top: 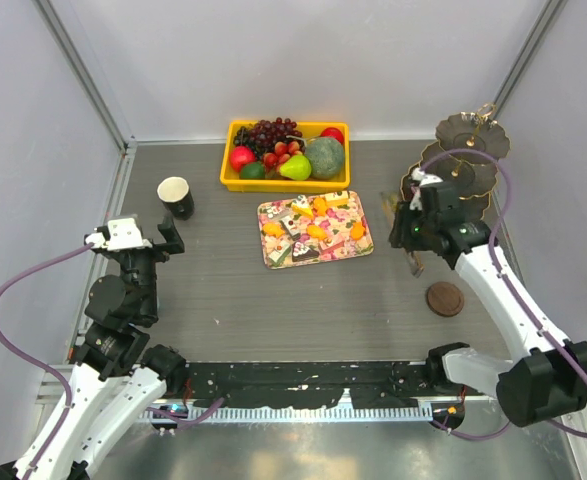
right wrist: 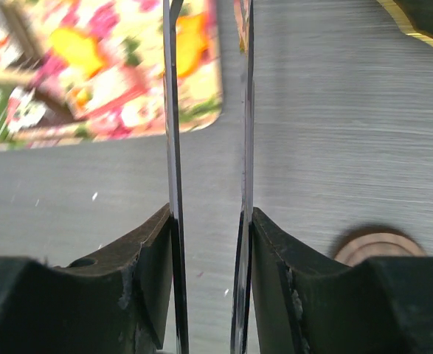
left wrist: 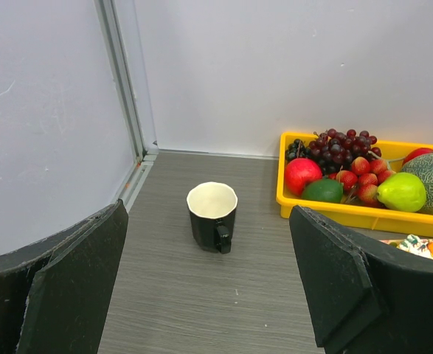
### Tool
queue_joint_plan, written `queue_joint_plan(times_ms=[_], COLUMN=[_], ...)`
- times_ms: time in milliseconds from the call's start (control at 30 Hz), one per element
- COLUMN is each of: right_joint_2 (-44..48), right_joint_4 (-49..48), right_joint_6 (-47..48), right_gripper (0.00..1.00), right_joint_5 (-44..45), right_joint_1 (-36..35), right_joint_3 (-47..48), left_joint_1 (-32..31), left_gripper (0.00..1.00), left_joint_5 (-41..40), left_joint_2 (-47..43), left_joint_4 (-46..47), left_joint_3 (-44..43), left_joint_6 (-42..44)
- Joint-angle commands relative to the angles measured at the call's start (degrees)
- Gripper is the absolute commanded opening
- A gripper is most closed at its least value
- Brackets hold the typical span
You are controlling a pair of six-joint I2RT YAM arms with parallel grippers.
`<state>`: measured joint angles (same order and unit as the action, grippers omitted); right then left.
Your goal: Serve the afternoon tea
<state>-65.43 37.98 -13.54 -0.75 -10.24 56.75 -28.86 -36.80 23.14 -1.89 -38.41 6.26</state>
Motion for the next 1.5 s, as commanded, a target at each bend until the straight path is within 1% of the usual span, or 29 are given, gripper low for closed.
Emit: queue_joint_plan(times_ms=[0, 67, 200, 367, 400, 433, 567, 800, 1267, 1467], right_joint_2=[0.92, 0.22, -2.33, -6.99, -8.47, -9.01, -11.82, -16.3, -21.75, -23.86], right_joint_4=[4.82, 6.23, 8.25, 11.5, 12.55, 12.91, 14.32, 15.64, 15.02, 15.37], right_joint_6=[0.88, 2.46, 6.23, 13.26, 13.28, 15.97, 18.54, 22.76, 26.81, 27.69], right_gripper=[0.47, 0.47, 0.47, 0.47, 0.47, 0.47, 0.47, 0.5, 0.54, 0.56], right_joint_5=[0.58, 0.05, 0.05, 0.14, 0.57, 0.58, 4.0, 6.11, 4.01, 5.5], right_joint_1=[-9.43, -15.39, -22.96, -27.46, -28.25, -28.52, -30.19, -32.21, -33.09, -33.18], right_joint_3=[4.33, 5.73, 8.02, 9.95, 10.65, 10.83, 12.77, 15.58, 18.04, 18.57], left_joint_1=[0.21, 0.21, 0.21, 0.21, 0.21, 0.21, 0.3, 0.21, 0.21, 0.21], left_gripper=[0.99, 0.99, 0.99, 0.99, 0.99, 0.99, 0.99, 0.99, 0.99, 0.99], left_joint_5=[0.32, 0.32, 0.32, 0.15, 0.15, 0.15, 0.06, -0.03, 0.41, 0.5], left_joint_2=[0.59, 0.68, 0.68, 1.21, 1.21, 1.38, 1.47, 1.56, 2.0, 2.09], left_joint_4=[3.21, 3.12, 3.21, 3.21, 3.3, 3.21, 3.3, 3.3, 3.38, 3.38], left_joint_3=[-0.17, -0.17, -0.17, -0.08, -0.08, -0.08, -0.08, 0.01, 0.09, 0.09], left_joint_6=[-0.28, -0.2, -0.02, 0.15, 0.24, 0.24, 0.33, 0.42, 0.33, 0.24])
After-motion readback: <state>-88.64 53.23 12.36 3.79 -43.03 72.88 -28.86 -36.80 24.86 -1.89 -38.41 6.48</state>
